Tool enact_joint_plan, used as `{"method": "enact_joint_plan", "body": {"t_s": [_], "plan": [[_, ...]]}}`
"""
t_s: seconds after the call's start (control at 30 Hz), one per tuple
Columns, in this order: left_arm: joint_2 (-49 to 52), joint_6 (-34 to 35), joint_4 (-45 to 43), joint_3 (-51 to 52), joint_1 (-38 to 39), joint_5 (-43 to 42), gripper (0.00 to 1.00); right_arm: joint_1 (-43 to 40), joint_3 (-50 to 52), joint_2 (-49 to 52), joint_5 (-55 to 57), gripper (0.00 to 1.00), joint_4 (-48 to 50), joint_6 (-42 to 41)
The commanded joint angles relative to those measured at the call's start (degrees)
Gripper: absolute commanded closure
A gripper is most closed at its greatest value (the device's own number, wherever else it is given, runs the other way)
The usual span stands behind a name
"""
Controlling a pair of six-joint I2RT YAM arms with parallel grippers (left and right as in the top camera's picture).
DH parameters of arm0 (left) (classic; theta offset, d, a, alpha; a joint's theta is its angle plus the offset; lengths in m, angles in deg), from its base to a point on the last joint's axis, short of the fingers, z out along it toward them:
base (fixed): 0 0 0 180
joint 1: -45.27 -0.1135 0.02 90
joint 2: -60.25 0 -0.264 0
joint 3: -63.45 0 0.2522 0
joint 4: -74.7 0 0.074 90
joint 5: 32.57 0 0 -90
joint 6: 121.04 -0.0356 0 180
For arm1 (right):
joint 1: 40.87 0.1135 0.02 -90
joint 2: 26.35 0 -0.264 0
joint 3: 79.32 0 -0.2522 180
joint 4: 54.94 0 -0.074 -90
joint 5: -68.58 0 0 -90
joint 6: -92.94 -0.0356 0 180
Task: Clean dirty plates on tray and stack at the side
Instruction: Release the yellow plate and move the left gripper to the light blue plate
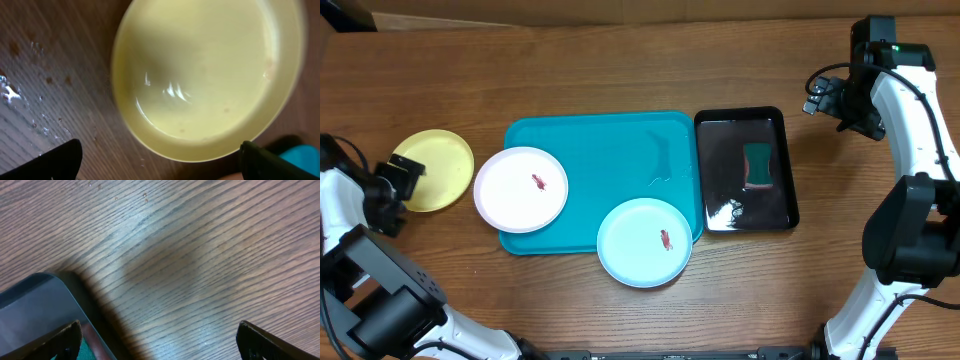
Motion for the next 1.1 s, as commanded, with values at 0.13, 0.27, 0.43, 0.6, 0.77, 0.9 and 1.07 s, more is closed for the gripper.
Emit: {"method": "enact_joint_plan", "body": {"t_s": [0.13, 0.27, 0.43, 0.6, 0.77, 0.9, 1.07], "plan": [[-7.82, -3.85, 13.64, -11.63, 7.69, -6.12, 0.0, -0.11, -0.35, -1.53, 0.46, 0.0, 0.2, -0.24], [-12.9, -7.28, 24.72, -11.61, 15.54, -13.49, 0.0, -0.11, -0.35, -1.53, 0.46, 0.0, 0.2, -0.24], [-14.45, -15.93, 33.51, -11.54, 28.3, -11.3, 0.12, -0.11, -0.35, -1.53, 0.46, 0.0, 0.2, -0.24], [-14.43, -15.89, 39.3, -9.05, 41.31, -1.68, 0.33, -0.11, -0.33, -1.53, 0.48, 0.0, 0.2, -0.24], [-14.43, -11.82, 36.7, -2.38, 52.26, 0.26, 0.39, -0.11, -0.33, -1.53, 0.46, 0.0, 0.17, -0.24], [-14.4, -7.39, 31.1, 4.81, 59.12, 1.79, 0.39, -0.11, -0.33, -1.53, 0.48, 0.0, 0.2, -0.24], [-14.4, -3.19, 22.64, 13.31, 63.56, 1.75, 0.39, -0.11, -0.35, -1.53, 0.48, 0.0, 0.2, -0.24]]}}
